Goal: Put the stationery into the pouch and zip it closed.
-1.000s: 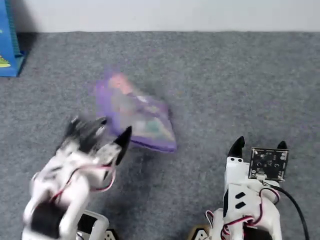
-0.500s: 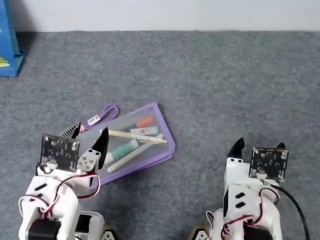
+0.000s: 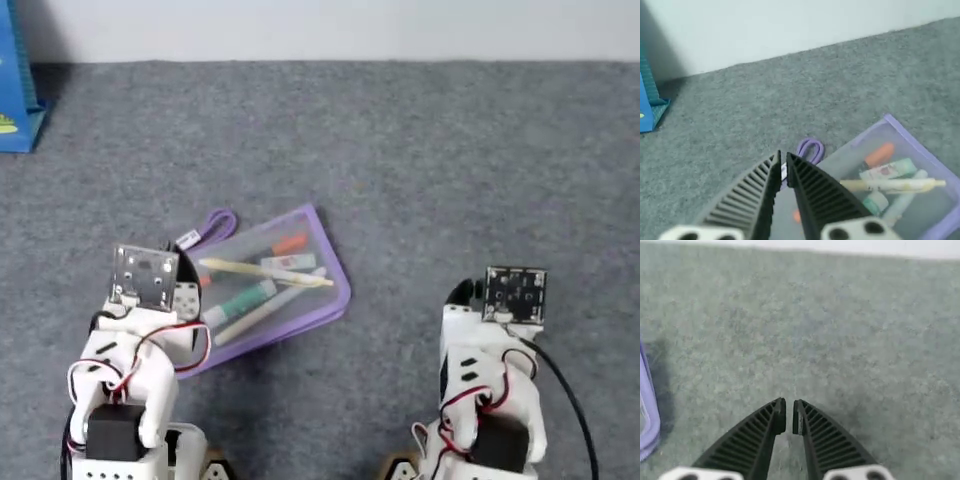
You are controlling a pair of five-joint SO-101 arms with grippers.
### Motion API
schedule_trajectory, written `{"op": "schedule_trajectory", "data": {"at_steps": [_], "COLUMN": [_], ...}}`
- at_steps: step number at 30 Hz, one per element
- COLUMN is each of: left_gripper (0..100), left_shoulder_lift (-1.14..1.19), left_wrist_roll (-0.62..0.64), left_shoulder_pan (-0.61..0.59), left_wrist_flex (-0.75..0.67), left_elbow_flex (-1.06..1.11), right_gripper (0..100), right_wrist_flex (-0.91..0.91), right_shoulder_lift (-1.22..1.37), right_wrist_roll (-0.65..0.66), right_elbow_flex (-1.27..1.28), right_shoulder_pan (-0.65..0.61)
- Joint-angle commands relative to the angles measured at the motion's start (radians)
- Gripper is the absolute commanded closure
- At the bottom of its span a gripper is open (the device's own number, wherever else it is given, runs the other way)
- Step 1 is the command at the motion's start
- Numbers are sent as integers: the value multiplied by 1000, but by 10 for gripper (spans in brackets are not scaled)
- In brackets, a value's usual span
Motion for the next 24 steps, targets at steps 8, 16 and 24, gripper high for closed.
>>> {"op": "schedule_trajectory", "data": {"at_steps": [8,16,24], "left_gripper": [985,985,985], "left_shoulder_lift": [-12,-12,-12], "left_wrist_roll": [8,6,5], "left_shoulder_pan": [-8,-8,-9], "left_wrist_flex": [178,176,181], "left_elbow_flex": [36,200,285], "right_gripper": [963,963,963], "right_wrist_flex": [-18,-16,219], "right_shoulder_lift": [-13,-13,-13], "right_wrist_roll": [-9,-9,-8], "right_elbow_flex": [94,216,209], "right_shoulder_pan": [-5,-5,-28]}}
